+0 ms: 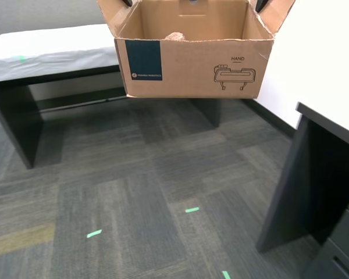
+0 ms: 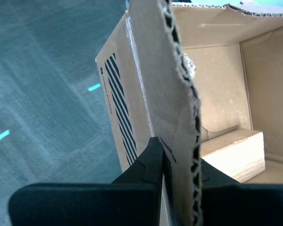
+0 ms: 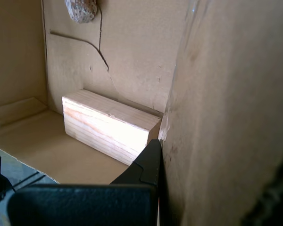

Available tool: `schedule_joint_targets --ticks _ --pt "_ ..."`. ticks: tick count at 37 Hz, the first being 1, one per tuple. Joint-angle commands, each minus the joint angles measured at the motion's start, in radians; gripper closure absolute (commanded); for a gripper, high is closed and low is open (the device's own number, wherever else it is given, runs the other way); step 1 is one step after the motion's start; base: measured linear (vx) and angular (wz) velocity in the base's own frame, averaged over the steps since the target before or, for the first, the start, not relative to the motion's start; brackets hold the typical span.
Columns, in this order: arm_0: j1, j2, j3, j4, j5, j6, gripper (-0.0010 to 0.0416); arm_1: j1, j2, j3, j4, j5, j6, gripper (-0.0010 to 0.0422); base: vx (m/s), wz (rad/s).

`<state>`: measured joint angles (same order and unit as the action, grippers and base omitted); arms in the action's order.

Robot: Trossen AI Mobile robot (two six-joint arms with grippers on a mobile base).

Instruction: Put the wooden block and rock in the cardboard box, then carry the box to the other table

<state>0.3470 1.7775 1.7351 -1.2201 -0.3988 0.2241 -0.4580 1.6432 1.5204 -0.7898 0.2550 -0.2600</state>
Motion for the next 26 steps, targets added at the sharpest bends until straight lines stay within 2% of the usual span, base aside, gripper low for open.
schedule_joint_targets --ticks 1,5,12,21,26 --pt "0.001 -0.001 0.001 0.015 -0.007 0.013 0.0406 -0.002 -0.002 0.002 0.006 0.013 0.036 0.0412 0.099 0.204" --pt "0.001 -0.001 0.001 0.016 -0.007 0.026 0.0406 -0.002 -0.002 0.002 0.005 0.018 0.069 0.0412 0.103 0.183" --pt "0.001 -0.001 0.001 0.017 -0.007 0.058 0.0406 -0.002 -0.002 0.001 0.002 0.018 0.092 0.0413 0.105 0.161" --pt "0.001 -0.001 0.001 0.016 -0.007 0.063 0.0406 -0.002 -0.002 0.001 -0.002 0.019 0.092 0.0412 0.101 0.128" --pt "0.001 -0.001 0.001 0.008 -0.007 0.063 0.0406 -0.002 -0.002 0.001 -0.006 0.019 0.050 0.0412 0.098 0.095"
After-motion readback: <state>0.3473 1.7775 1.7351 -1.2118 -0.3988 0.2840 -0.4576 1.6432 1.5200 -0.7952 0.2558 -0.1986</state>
